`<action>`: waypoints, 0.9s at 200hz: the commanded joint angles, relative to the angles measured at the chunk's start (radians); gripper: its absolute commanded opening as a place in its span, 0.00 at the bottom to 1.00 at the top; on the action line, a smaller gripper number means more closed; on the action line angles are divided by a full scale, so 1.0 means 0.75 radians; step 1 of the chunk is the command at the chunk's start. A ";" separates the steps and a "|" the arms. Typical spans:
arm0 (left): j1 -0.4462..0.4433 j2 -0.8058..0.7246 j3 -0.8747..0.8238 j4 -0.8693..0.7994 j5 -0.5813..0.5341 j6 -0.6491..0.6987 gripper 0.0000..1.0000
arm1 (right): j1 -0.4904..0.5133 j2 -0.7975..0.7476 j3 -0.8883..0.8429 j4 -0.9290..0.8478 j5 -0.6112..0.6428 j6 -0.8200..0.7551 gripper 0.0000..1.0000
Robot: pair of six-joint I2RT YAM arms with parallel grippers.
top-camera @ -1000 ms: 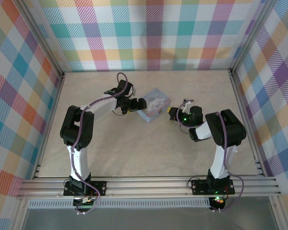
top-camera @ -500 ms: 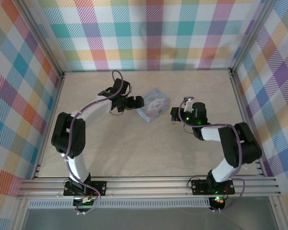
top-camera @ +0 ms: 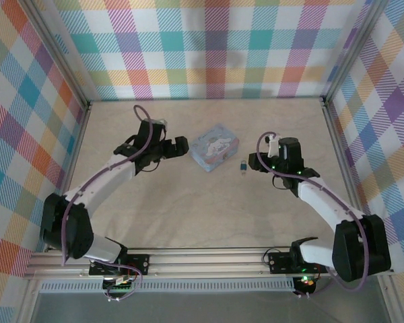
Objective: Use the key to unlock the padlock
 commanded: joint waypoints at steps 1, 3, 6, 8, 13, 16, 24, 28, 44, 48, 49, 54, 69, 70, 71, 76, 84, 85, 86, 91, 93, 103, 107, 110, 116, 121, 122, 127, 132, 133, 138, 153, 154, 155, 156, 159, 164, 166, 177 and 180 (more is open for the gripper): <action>0.017 -0.129 -0.076 0.056 -0.137 -0.002 1.00 | -0.011 -0.061 0.051 -0.209 0.111 -0.091 0.65; 0.017 -0.140 -0.084 0.058 -0.144 -0.002 1.00 | -0.011 -0.065 0.052 -0.214 0.118 -0.095 0.66; 0.017 -0.155 -0.096 0.062 -0.155 -0.003 1.00 | -0.012 -0.073 0.054 -0.223 0.126 -0.101 0.68; 0.017 -0.165 -0.103 0.063 -0.166 -0.002 1.00 | -0.013 -0.078 0.054 -0.229 0.131 -0.105 0.69; 0.018 -0.194 -0.123 0.068 -0.191 -0.003 1.00 | -0.013 -0.089 0.054 -0.241 0.144 -0.113 0.72; 0.018 -0.209 -0.135 0.070 -0.204 -0.003 1.00 | -0.013 -0.096 0.054 -0.246 0.153 -0.119 0.74; 0.019 -0.250 -0.166 0.071 -0.256 -0.009 1.00 | -0.015 -0.118 0.051 -0.261 0.176 -0.128 0.81; 0.019 -0.271 -0.181 0.071 -0.283 -0.014 1.00 | -0.016 -0.128 0.049 -0.265 0.186 -0.132 0.85; 0.023 -0.347 -0.241 0.067 -0.370 -0.021 1.00 | -0.021 -0.163 0.031 -0.279 0.218 -0.146 0.96; 0.025 -0.365 -0.254 0.066 -0.386 -0.021 1.00 | -0.023 -0.172 0.026 -0.282 0.226 -0.147 0.99; 0.025 -0.371 -0.257 0.066 -0.390 -0.021 1.00 | -0.023 -0.174 0.024 -0.283 0.228 -0.147 1.00; 0.027 -0.390 -0.274 0.066 -0.406 -0.023 1.00 | -0.025 -0.182 0.015 -0.285 0.239 -0.145 1.00; 0.032 -0.445 -0.320 0.055 -0.455 -0.025 1.00 | -0.036 -0.200 -0.015 -0.285 0.256 -0.129 1.00; 0.032 -0.449 -0.322 0.053 -0.459 -0.025 1.00 | -0.038 -0.201 -0.017 -0.286 0.256 -0.127 1.00; 0.032 -0.452 -0.325 0.052 -0.462 -0.025 1.00 | -0.039 -0.202 -0.019 -0.285 0.257 -0.125 1.00; 0.033 -0.467 -0.335 0.044 -0.484 -0.028 1.00 | -0.043 -0.204 -0.030 -0.282 0.259 -0.115 1.00; 0.034 -0.490 -0.352 0.029 -0.524 -0.036 1.00 | -0.049 -0.202 -0.049 -0.272 0.262 -0.094 1.00; 0.034 -0.494 -0.356 0.027 -0.527 -0.036 1.00 | -0.050 -0.202 -0.052 -0.269 0.262 -0.092 1.00; 0.034 -0.496 -0.358 0.026 -0.531 -0.037 1.00 | -0.051 -0.202 -0.054 -0.267 0.263 -0.089 1.00; 0.037 -0.507 -0.372 0.017 -0.551 -0.039 1.00 | -0.056 -0.199 -0.067 -0.262 0.263 -0.080 1.00; 0.037 -0.514 -0.376 0.016 -0.558 -0.040 1.00 | -0.057 -0.197 -0.072 -0.261 0.262 -0.076 1.00; 0.040 -0.543 -0.401 0.003 -0.594 -0.047 1.00 | -0.067 -0.191 -0.100 -0.242 0.264 -0.056 1.00; 0.041 -0.553 -0.411 0.001 -0.606 -0.050 1.00 | -0.071 -0.185 -0.111 -0.232 0.263 -0.049 1.00; 0.042 -0.563 -0.419 0.000 -0.616 -0.052 1.00 | -0.074 -0.183 -0.119 -0.226 0.265 -0.042 1.00; 0.043 -0.580 -0.433 -0.001 -0.639 -0.058 1.00 | -0.081 -0.177 -0.137 -0.211 0.271 -0.027 1.00; 0.044 -0.592 -0.447 -0.004 -0.659 -0.064 1.00 | -0.087 -0.169 -0.144 -0.193 0.279 -0.013 1.00; 0.044 -0.593 -0.451 -0.005 -0.662 -0.065 1.00 | -0.089 -0.167 -0.143 -0.198 0.281 -0.010 1.00; 0.046 -0.607 -0.463 -0.007 -0.685 -0.069 1.00 | -0.095 -0.159 -0.133 -0.214 0.294 0.000 1.00; 0.048 -0.618 -0.476 -0.004 -0.702 -0.070 1.00 | -0.100 -0.150 -0.131 -0.213 0.308 -0.002 1.00; 0.048 -0.621 -0.479 -0.003 -0.705 -0.071 1.00 | -0.100 -0.149 -0.129 -0.214 0.310 -0.004 1.00; 0.048 -0.631 -0.491 -0.001 -0.725 -0.072 1.00 | -0.103 -0.142 -0.127 -0.215 0.317 -0.010 1.00; 0.053 -0.658 -0.523 0.000 -0.785 -0.074 1.00 | -0.114 -0.125 -0.130 -0.197 0.345 -0.025 1.00; 0.054 -0.660 -0.525 0.000 -0.791 -0.074 1.00 | -0.114 -0.124 -0.131 -0.196 0.347 -0.026 1.00; 0.054 -0.662 -0.526 0.001 -0.795 -0.074 1.00 | -0.115 -0.123 -0.131 -0.193 0.351 -0.026 1.00; 0.054 -0.664 -0.529 0.001 -0.799 -0.074 1.00 | -0.115 -0.123 -0.132 -0.191 0.351 -0.027 1.00; 0.056 -0.668 -0.536 0.003 -0.809 -0.071 1.00 | -0.118 -0.120 -0.135 -0.184 0.356 -0.031 1.00; 0.057 -0.675 -0.549 0.008 -0.828 -0.071 1.00 | -0.122 -0.114 -0.140 -0.172 0.362 -0.039 1.00; 0.058 -0.679 -0.554 0.011 -0.837 -0.072 1.00 | -0.125 -0.113 -0.143 -0.166 0.362 -0.041 1.00; 0.063 -0.694 -0.584 0.034 -0.873 -0.065 1.00 | -0.136 -0.100 -0.156 -0.127 0.374 -0.055 1.00; 0.064 -0.698 -0.594 0.047 -0.879 -0.060 1.00 | -0.139 -0.095 -0.161 -0.112 0.375 -0.059 1.00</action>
